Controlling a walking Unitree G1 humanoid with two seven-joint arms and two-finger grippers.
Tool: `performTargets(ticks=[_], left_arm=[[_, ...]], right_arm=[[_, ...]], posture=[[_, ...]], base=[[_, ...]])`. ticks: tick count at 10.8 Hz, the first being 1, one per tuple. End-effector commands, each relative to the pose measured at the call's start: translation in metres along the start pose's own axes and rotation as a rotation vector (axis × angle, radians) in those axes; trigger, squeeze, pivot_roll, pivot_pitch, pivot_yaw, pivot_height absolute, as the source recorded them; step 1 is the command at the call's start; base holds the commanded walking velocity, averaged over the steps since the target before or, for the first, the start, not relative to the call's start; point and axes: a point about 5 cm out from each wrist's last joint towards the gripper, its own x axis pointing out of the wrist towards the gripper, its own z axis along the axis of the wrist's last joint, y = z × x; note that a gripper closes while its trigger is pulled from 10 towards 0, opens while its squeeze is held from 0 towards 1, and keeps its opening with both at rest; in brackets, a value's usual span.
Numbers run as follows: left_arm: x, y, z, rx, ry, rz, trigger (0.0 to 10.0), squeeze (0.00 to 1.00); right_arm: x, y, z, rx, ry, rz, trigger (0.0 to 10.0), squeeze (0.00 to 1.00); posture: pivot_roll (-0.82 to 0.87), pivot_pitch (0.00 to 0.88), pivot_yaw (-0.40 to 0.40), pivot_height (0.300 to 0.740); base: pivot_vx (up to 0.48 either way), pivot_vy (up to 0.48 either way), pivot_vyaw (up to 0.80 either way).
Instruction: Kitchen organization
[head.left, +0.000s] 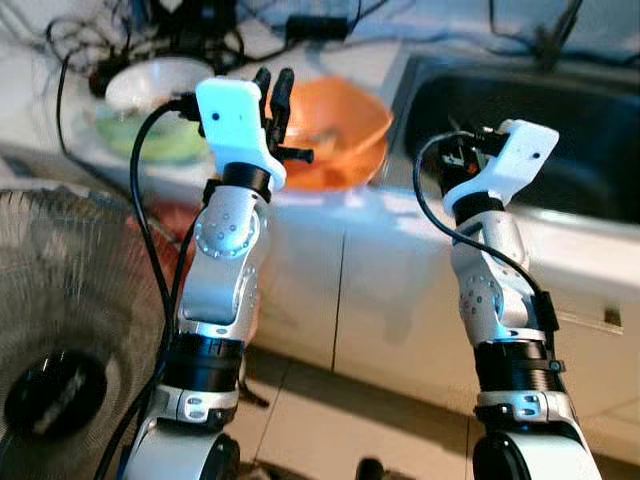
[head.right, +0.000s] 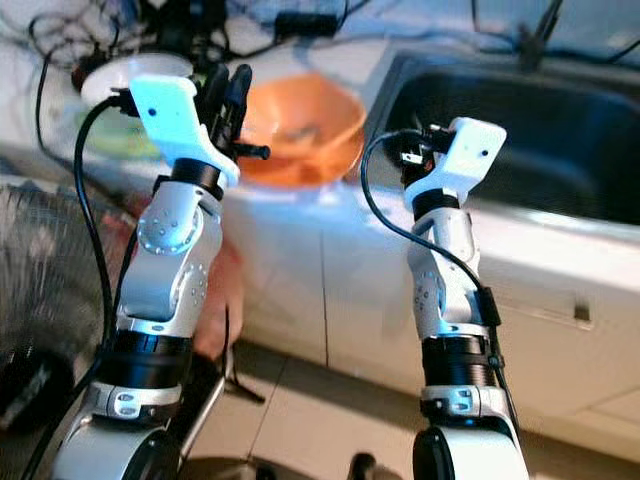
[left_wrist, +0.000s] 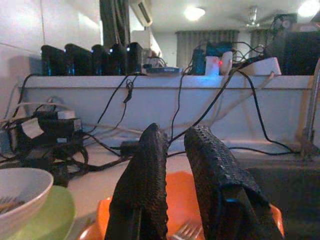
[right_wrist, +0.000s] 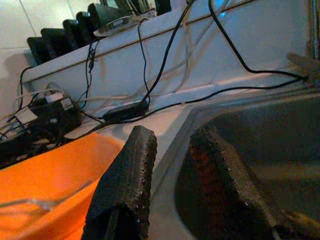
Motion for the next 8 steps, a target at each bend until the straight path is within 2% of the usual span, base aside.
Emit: performTargets(ticks=[1, 7, 8], left_arm=[[-0.0001, 0.0003, 0.0024, 0.005, -0.014, -0.004, 10.0, 0.00], [0.0000, 0.0005, 0.0028, 0.004, -0.017, -0.002, 10.0, 0.00], [-0.0002, -0.0003, 0.0032, -0.005, -0.022, -0.005, 10.0, 0.00]], right_arm=[[0.0013, 0.0021, 0.0028, 0.004, -0.015, 0.009, 10.0, 0.00], [0.0015, 0.0012, 0.0038, 0.008, -0.027, -0.004, 10.0, 0.00], [0.0016, 0.0009, 0.0036, 0.011, -0.025, -0.008, 10.0, 0.00]], posture=[[0.09, 0.179, 0.039, 0.740], [0.09, 0.184, 0.038, 0.740], [0.09, 0.184, 0.038, 0.740]], base=[[0.364, 0.000, -0.80], [0.354, 0.000, 0.00], [0.000, 0.000, 0.00]])
